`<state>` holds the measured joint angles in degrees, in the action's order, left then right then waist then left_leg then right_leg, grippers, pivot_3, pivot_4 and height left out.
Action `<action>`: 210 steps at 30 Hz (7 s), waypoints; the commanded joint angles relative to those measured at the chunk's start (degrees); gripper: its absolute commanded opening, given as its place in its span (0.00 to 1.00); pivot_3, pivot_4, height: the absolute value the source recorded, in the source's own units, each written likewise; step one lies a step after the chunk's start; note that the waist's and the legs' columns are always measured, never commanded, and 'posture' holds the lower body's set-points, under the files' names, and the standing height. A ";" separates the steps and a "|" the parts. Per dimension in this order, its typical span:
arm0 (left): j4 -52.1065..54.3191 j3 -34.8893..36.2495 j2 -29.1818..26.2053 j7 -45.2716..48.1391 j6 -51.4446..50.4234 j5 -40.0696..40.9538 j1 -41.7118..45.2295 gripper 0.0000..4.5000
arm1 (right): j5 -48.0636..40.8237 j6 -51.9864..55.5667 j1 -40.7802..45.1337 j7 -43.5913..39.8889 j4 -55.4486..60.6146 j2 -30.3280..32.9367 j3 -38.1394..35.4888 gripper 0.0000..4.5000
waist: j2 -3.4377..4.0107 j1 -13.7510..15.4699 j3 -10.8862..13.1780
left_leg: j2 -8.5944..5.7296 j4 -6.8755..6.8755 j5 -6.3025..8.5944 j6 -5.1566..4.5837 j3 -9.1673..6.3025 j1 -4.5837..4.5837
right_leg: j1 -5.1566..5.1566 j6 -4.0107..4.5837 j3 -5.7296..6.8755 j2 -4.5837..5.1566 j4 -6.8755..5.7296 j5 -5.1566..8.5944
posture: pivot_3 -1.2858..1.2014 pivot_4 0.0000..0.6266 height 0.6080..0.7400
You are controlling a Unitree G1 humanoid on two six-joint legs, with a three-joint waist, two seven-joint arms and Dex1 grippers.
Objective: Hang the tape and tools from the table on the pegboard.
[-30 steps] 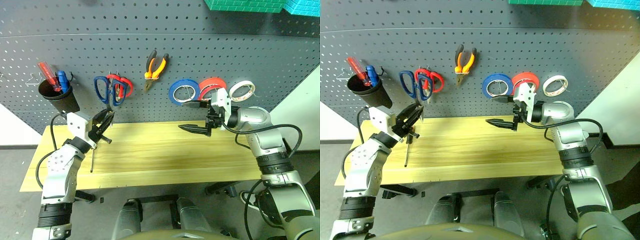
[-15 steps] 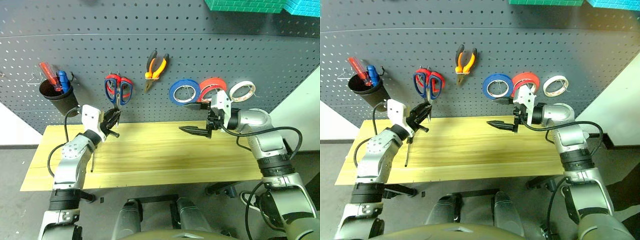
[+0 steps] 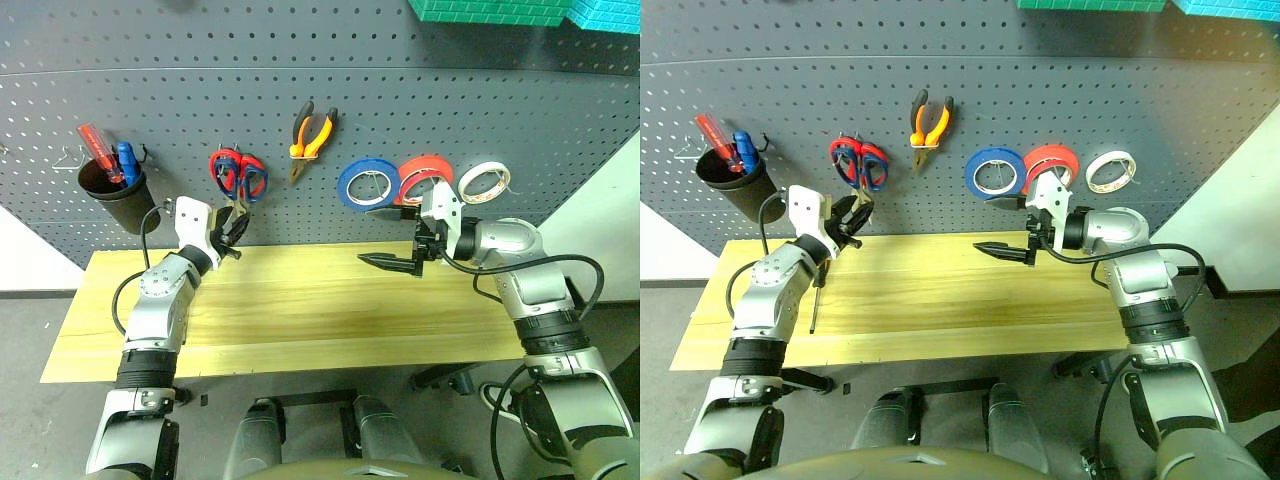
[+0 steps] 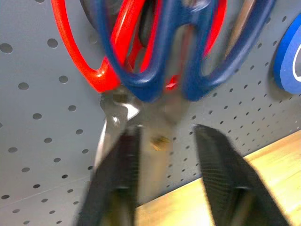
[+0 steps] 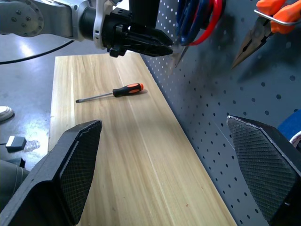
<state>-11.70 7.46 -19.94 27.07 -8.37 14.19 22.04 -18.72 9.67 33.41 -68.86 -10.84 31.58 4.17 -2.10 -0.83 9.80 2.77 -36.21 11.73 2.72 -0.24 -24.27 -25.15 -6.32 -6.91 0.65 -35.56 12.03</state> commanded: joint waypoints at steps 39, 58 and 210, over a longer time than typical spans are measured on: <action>16.03 14.00 -1.26 3.26 16.88 6.99 -27.91 1.00 | -14.02 14.62 11.30 -5.23 4.77 0.92 -4.91 1.00 | 0.00 0.31 -1.23 | 0.02 0.13 0.02 0.01 0.02 0.41 | 0.35 0.24 -0.02 0.02 0.15 0.14 | 0.58 0.13 1.00; 11.80 12.50 -0.57 -9.83 4.53 3.24 -24.30 1.00 | -5.97 18.08 12.54 -9.80 2.71 4.85 5.04 1.00 | 0.08 0.53 -1.34 | 0.02 0.12 0.02 0.01 0.02 0.41 | 0.35 0.24 -0.02 0.03 0.17 0.14 | 0.59 0.15 1.00; 15.89 19.75 -16.61 -2.90 5.22 11.65 7.51 0.13 | -15.12 22.88 16.46 -1.76 9.16 3.56 -5.98 1.00 | -0.30 3.23 -1.65 | 0.06 0.75 -0.74 1.16 -0.72 -0.11 | 0.02 0.29 0.89 0.02 0.43 -0.23 | 0.60 0.05 1.00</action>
<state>3.87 25.65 -35.51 23.85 -5.13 26.07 27.81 -32.82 33.16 47.80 -70.30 -2.03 34.37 0.03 -2.39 2.40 8.15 2.83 -35.46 10.99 3.88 -0.96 -24.38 -25.13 -6.01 -6.03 0.68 -35.13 11.82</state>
